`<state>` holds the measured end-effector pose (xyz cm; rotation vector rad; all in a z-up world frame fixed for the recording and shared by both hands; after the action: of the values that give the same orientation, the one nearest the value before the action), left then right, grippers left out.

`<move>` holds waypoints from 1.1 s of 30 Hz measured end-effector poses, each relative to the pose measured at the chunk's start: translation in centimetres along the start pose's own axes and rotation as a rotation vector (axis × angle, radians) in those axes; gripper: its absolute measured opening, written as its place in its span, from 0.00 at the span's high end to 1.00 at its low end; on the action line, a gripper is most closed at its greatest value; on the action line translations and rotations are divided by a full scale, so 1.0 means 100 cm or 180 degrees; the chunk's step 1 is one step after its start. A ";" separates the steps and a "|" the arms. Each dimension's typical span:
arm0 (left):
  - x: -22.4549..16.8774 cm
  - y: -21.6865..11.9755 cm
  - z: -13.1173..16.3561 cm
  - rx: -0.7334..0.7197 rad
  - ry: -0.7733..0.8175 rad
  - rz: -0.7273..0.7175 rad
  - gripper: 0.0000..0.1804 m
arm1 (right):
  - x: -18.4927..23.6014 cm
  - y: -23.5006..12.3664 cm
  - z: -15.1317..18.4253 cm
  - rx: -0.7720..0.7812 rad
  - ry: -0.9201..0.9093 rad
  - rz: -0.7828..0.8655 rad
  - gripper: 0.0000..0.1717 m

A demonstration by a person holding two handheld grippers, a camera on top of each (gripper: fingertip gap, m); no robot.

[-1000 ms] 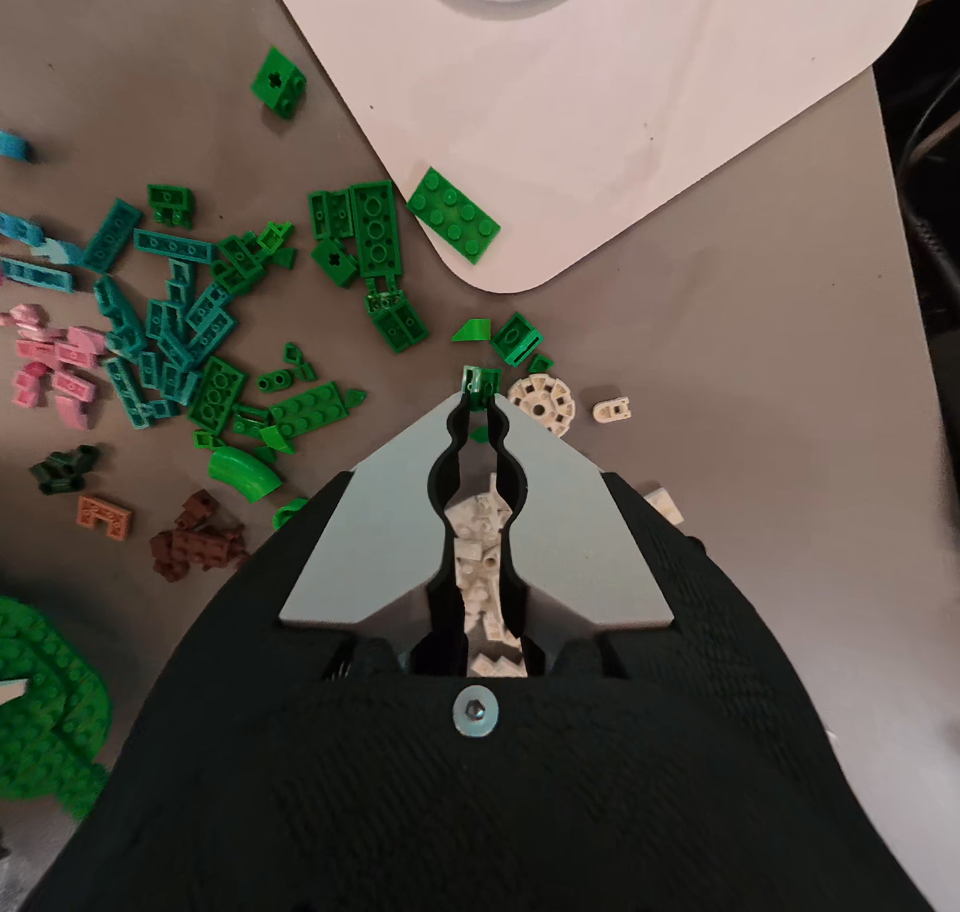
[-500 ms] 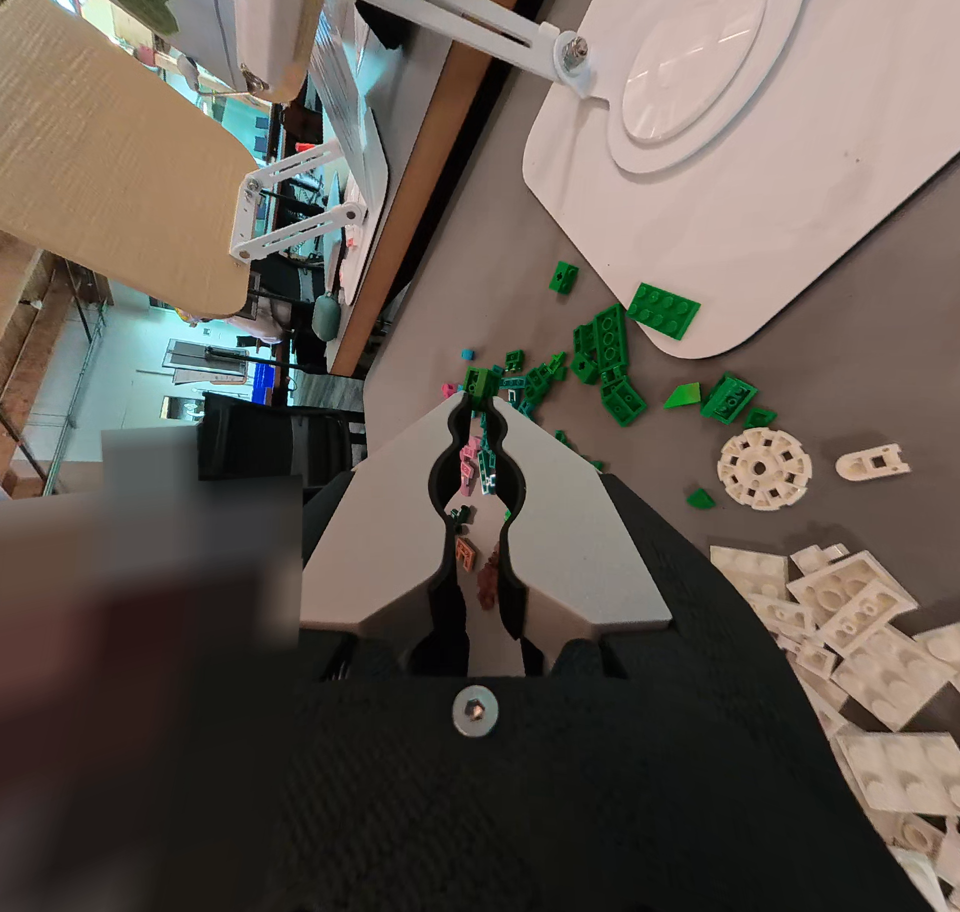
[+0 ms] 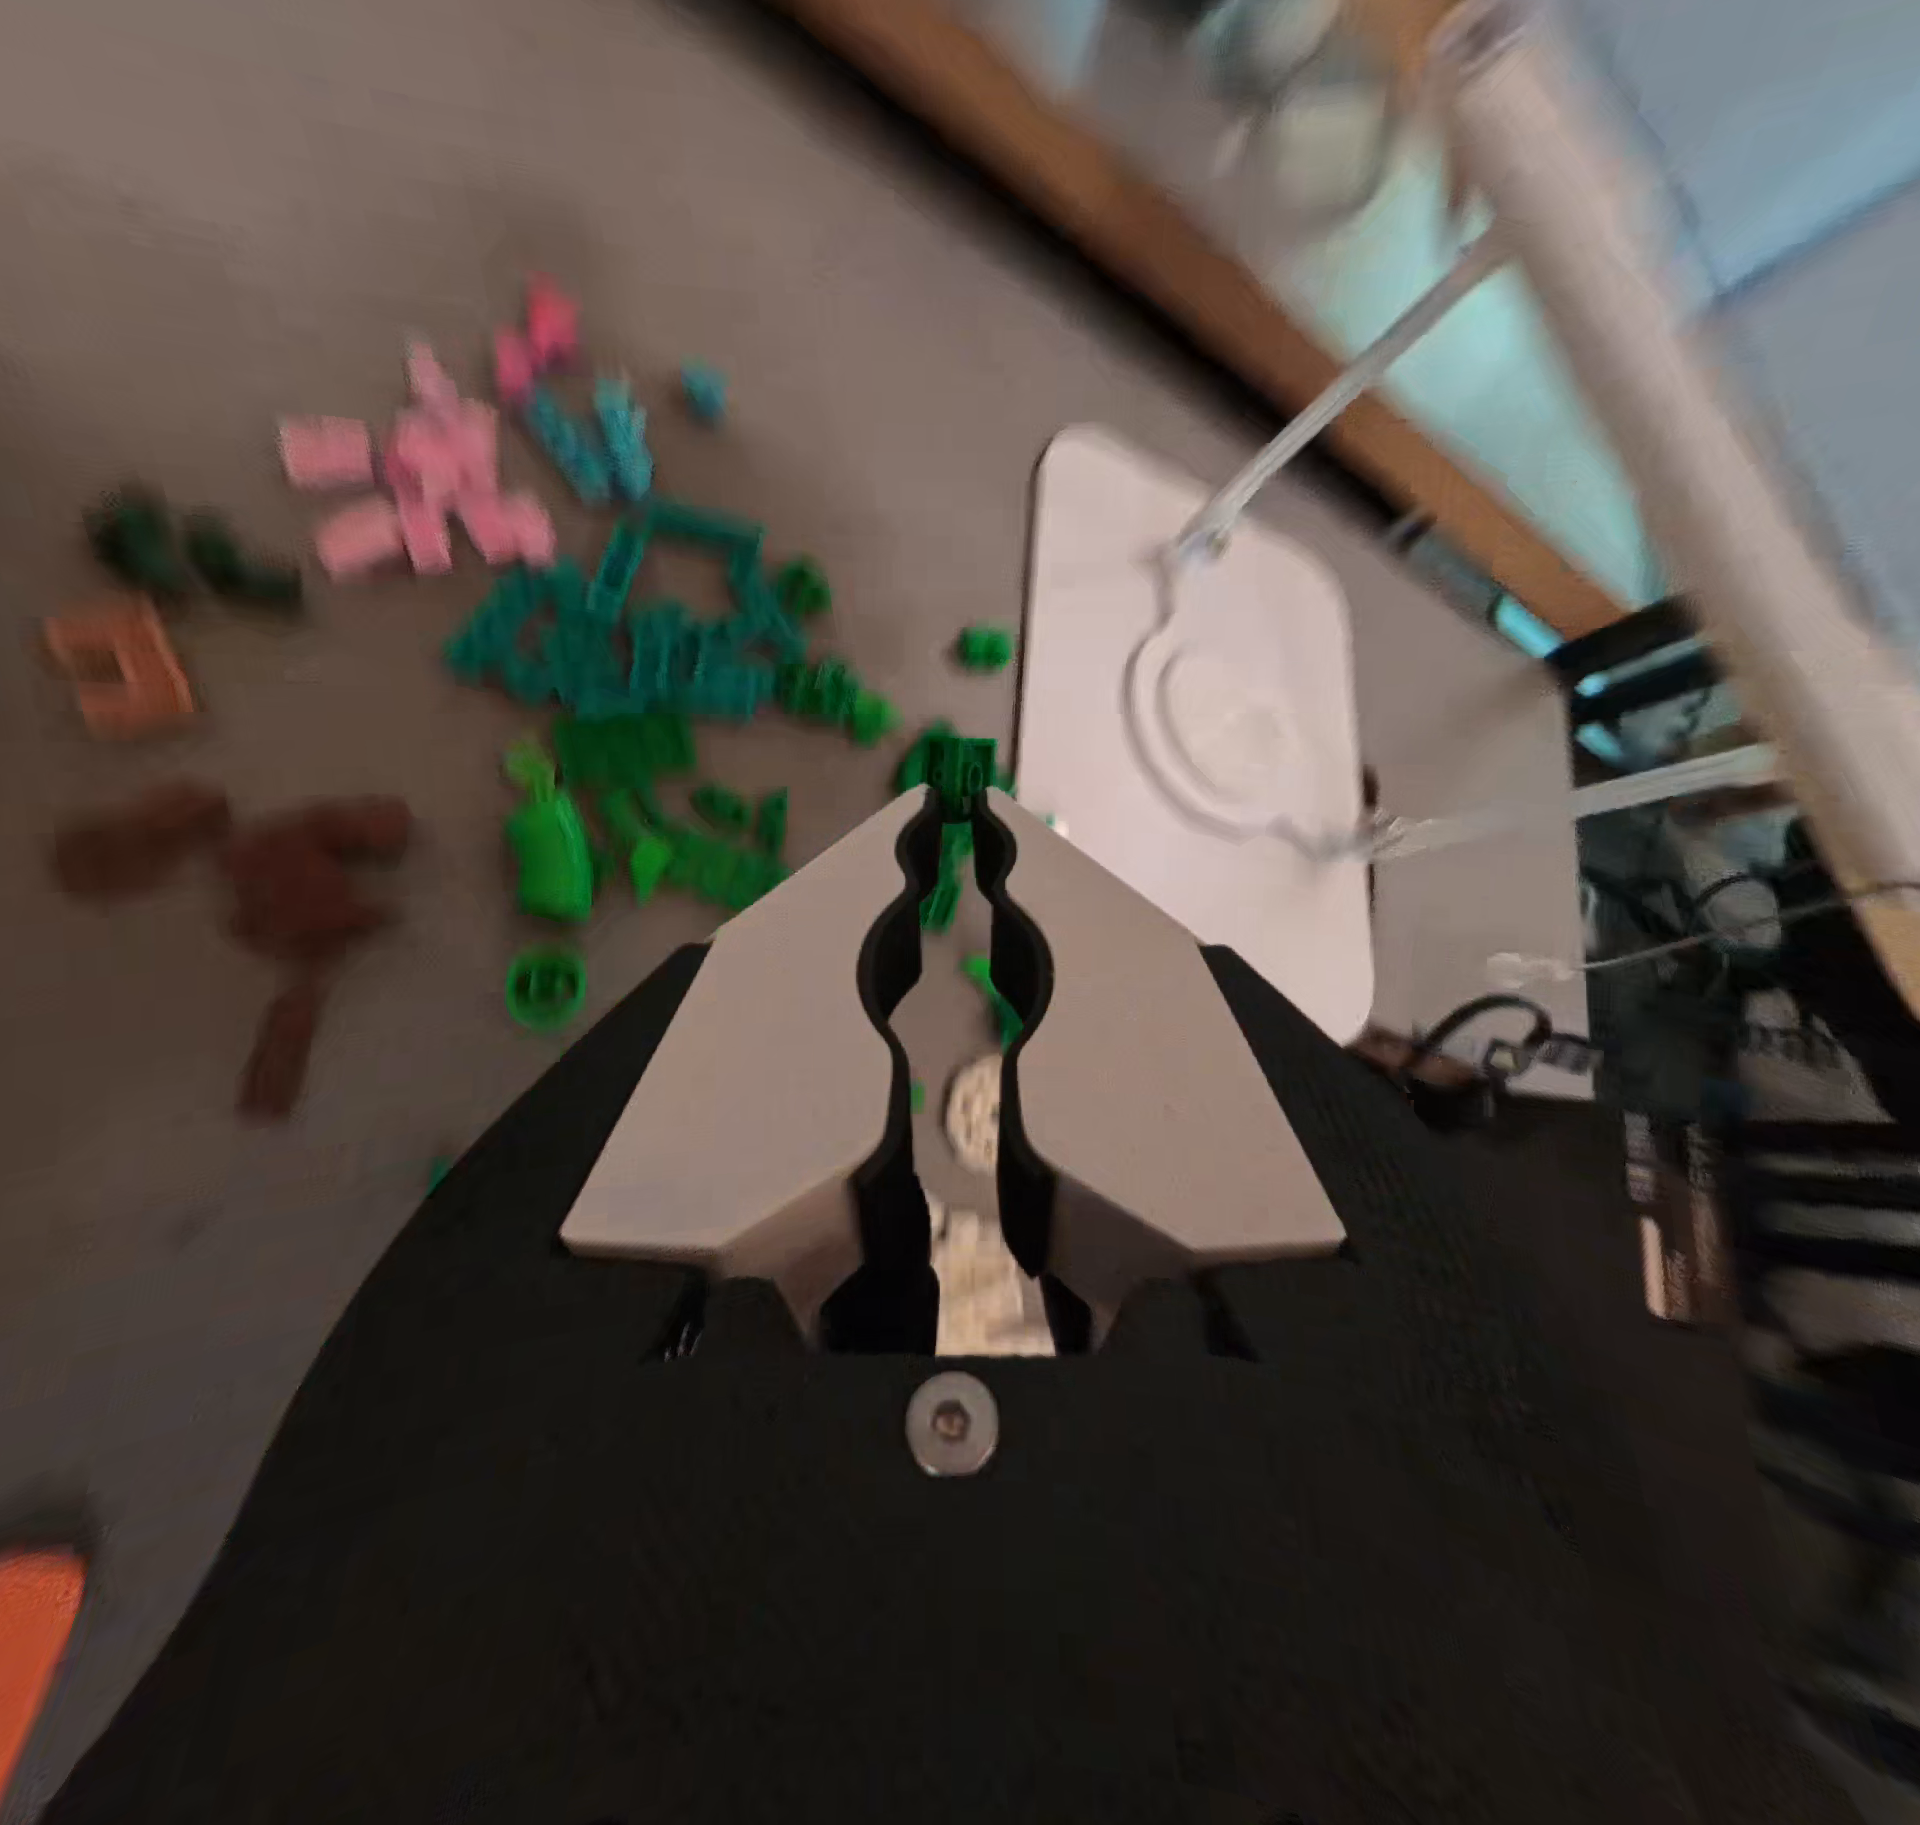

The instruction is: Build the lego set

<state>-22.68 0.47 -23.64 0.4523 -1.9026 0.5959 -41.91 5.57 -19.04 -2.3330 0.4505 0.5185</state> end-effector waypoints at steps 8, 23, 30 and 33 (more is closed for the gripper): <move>-0.001 0.000 0.000 0.0006 0.0025 0.0004 0.97 | 0.037 0.016 0.055 0.1224 -0.0311 -0.0617 0.93; 0.000 -0.001 0.000 -0.0014 -0.0036 0.0000 0.97 | 0.014 0.007 0.056 0.1251 0.0779 -0.1400 0.84; 0.000 -0.001 0.000 -0.0011 -0.0033 0.0010 0.96 | 0.025 0.011 0.055 0.1459 0.0720 -0.1489 0.74; -0.001 -0.001 -0.001 -0.0012 -0.0035 0.0015 0.97 | 0.035 0.010 0.068 0.1827 0.0652 -0.1567 0.65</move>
<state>-22.58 0.44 -23.65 0.4498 -1.9153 0.5940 -40.97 9.00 -25.92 -1.8425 0.0817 -0.0855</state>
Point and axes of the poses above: each gripper's, where its closed fingertips meet, y out along the fingers, z out of its underside, x = y × z across the jaws, the point moved 2 cm from there along -y, back along the fingers, and after that the axes turned 3 degrees about -x, right-handed, at the moved point
